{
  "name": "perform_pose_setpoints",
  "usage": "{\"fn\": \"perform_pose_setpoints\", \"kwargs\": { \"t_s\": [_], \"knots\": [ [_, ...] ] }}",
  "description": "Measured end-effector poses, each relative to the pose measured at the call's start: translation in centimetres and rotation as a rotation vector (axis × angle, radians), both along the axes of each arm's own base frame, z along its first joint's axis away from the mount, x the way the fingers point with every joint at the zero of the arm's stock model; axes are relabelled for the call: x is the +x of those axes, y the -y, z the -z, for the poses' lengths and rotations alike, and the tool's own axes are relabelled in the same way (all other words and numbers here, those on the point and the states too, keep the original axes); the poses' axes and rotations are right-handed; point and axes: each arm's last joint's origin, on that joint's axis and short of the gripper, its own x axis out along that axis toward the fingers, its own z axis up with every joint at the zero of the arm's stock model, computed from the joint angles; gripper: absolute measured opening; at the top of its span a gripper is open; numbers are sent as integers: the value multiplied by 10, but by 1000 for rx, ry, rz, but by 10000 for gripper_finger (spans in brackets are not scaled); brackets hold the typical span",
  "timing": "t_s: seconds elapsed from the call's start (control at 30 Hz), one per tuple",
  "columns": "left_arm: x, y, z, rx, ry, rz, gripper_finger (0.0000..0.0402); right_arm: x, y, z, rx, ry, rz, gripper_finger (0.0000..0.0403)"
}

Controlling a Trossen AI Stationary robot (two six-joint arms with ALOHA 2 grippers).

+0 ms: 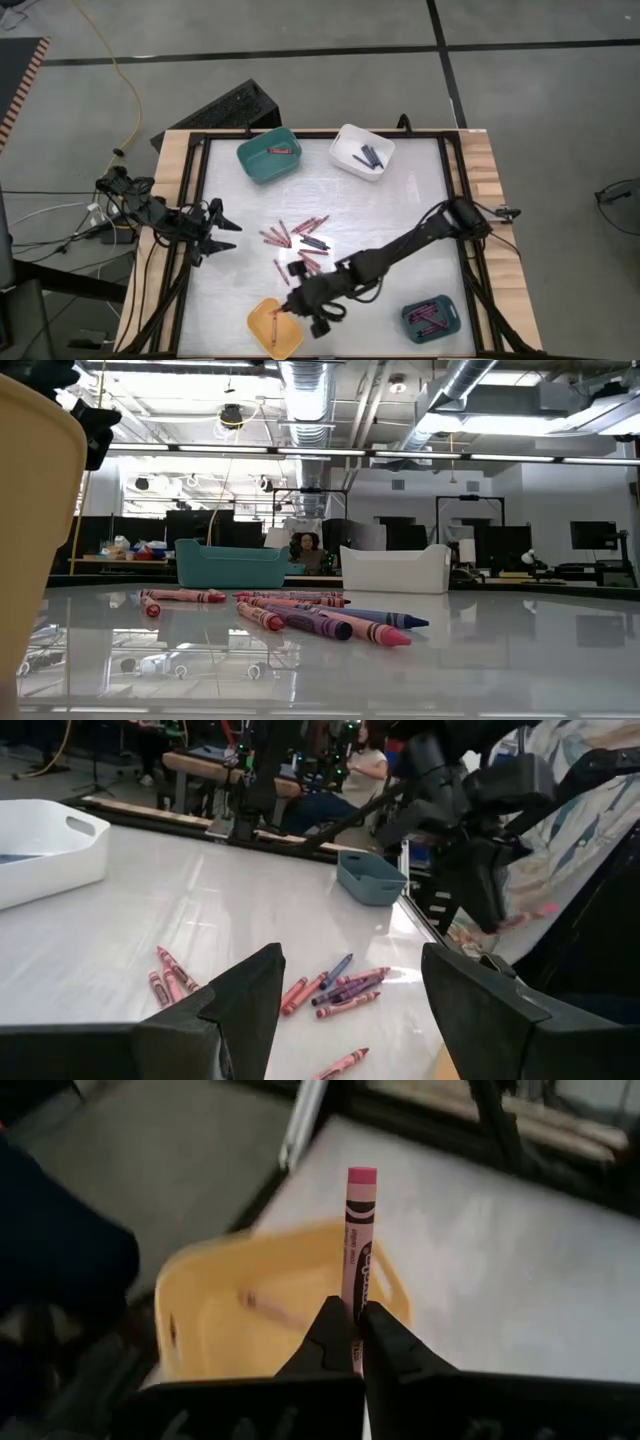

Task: Sort crayons
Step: Put the pink crayon into the yellow bin

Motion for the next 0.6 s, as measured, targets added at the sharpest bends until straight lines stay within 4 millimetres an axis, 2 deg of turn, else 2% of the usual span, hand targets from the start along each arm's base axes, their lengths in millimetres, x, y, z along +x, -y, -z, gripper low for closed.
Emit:
{"fn": "perform_pose_setpoints", "kwargs": {
  "t_s": [0.17, 0.43, 0.6],
  "knots": [
    [0, 0, 2, -7, -19, 8, 228, 18, 2, 19, 102, 16, -69, 5],
    [0, 0, 3, -18, -35, 8, 228, 28, -7, 39, 210, 15, -124, 6],
    [0, 0, 3, -26, -39, 7, 228, 34, -14, 54, 296, 12, -190, 21]
  ]
}}
